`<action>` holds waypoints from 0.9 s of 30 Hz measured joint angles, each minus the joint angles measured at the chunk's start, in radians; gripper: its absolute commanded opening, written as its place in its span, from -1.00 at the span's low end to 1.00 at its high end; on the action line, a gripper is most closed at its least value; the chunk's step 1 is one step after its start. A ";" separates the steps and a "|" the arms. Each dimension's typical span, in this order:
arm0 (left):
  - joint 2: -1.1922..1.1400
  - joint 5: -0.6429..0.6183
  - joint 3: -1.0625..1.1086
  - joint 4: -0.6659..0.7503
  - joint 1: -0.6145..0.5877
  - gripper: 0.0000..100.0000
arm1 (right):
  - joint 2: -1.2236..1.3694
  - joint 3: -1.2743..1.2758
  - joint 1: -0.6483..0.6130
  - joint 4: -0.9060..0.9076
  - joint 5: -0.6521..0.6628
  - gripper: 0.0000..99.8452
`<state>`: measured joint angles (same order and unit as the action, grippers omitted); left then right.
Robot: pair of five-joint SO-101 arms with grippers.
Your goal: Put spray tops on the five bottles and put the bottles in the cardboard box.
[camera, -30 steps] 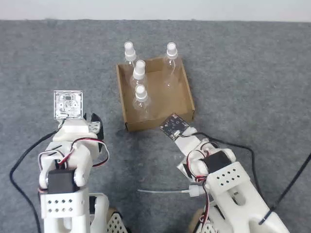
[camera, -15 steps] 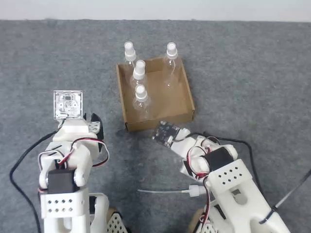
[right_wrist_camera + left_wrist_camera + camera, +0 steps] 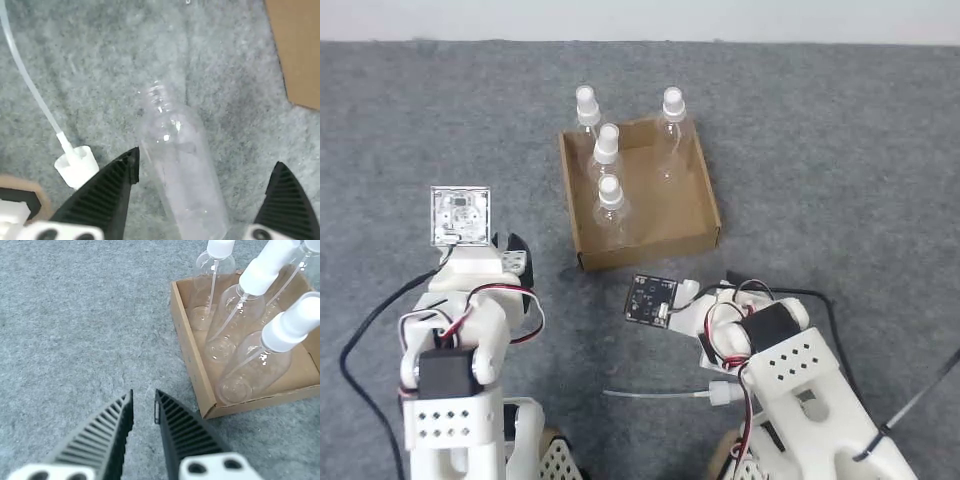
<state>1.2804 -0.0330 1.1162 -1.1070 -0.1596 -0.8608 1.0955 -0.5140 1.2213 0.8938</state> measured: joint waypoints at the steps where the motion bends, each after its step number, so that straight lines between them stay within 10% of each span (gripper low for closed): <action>1: 0.000 0.000 0.000 0.000 0.000 -0.88 | 0.000 0.000 0.000 0.000 0.012 -0.30; 18: 0.000 0.000 0.000 0.000 0.000 -0.88 | 0.219 0.000 0.000 -0.120 0.061 -0.30; 27: 0.000 0.000 0.000 0.000 0.000 -0.88 | 0.276 0.000 0.000 -0.150 0.063 -0.79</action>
<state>1.2804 -0.0330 1.1162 -1.1070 -0.1596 -0.5846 1.0955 -0.5140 1.0710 0.9567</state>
